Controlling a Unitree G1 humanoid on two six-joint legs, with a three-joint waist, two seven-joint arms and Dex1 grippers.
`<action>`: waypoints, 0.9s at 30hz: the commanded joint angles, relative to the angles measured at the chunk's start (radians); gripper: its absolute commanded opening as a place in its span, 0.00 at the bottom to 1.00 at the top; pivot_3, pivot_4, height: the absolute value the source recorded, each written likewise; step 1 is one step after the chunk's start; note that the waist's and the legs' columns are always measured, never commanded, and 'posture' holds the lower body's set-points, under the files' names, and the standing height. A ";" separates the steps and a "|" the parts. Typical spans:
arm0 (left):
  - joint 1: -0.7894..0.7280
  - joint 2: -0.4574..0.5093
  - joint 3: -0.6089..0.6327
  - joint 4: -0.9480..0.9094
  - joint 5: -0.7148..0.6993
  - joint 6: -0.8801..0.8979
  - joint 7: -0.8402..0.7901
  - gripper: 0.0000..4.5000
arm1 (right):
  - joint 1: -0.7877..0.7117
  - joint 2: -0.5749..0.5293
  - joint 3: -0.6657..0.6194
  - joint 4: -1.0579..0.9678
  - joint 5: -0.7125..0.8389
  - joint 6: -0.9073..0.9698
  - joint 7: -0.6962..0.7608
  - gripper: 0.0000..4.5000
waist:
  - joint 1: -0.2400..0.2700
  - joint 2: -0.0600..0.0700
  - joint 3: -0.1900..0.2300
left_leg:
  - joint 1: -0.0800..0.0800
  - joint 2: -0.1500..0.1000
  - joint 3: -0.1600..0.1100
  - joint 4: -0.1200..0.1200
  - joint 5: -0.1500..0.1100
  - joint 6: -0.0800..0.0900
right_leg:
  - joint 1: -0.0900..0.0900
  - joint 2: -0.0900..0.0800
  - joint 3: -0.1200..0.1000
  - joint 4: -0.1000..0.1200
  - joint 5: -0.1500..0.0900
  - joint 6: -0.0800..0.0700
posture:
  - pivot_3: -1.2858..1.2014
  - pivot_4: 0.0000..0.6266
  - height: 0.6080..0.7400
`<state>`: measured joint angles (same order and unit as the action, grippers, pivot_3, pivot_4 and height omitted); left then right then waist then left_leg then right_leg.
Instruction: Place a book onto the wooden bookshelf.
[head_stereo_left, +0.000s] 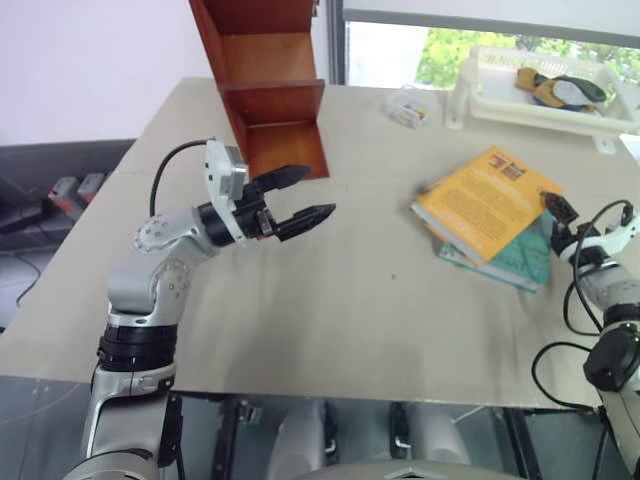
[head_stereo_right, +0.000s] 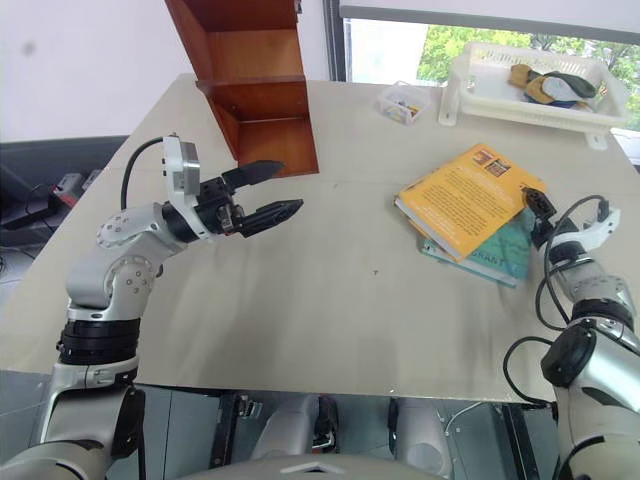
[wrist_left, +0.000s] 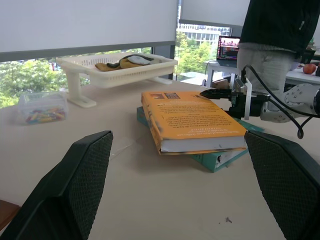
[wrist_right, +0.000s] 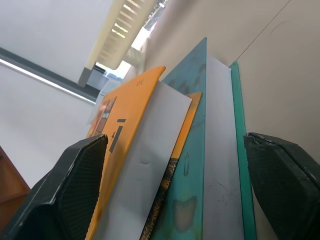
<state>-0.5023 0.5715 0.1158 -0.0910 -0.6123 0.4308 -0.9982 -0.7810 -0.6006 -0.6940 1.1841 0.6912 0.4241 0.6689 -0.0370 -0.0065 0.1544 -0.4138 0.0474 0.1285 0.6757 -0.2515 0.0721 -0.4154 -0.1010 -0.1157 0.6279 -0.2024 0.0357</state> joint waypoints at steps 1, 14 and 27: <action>-0.011 0.008 0.017 -0.045 -0.008 -0.012 0.005 1.00 | -0.020 -0.014 0.032 0.027 -0.037 0.013 0.050 1.00 | -0.002 0.000 0.000 | 0.000 0.000 0.000 0.000 0.000 0.000 | 0.000 0.000 0.000 0.000 0.000 0.000 | 0.52 0.24 0.79; 0.004 0.010 0.022 -0.062 -0.009 -0.012 0.023 1.00 | -0.049 -0.004 0.226 0.014 -0.196 0.055 0.341 1.00 | -0.003 0.001 0.000 | 0.000 0.000 0.001 0.000 0.000 0.000 | -0.001 0.000 0.001 0.000 0.000 0.000 | 0.52 0.24 0.79; 0.007 0.007 0.019 -0.057 -0.006 -0.020 0.027 1.00 | -0.026 0.008 0.406 -0.111 -0.274 0.151 0.659 1.00 | -0.001 0.001 0.001 | -0.001 0.000 0.001 0.000 0.000 0.000 | -0.001 0.000 0.000 0.000 0.000 0.000 | 0.52 0.24 0.79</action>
<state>-0.4886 0.5724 0.1161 -0.1085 -0.6120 0.4294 -0.9724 -0.8104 -0.5883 -0.3024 1.1114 0.4235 0.5610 1.2886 -0.0378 -0.0053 0.1551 -0.4146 0.0478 0.1292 0.6752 -0.2515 0.0719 -0.4170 -0.1011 -0.1154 0.6280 -0.2023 0.0353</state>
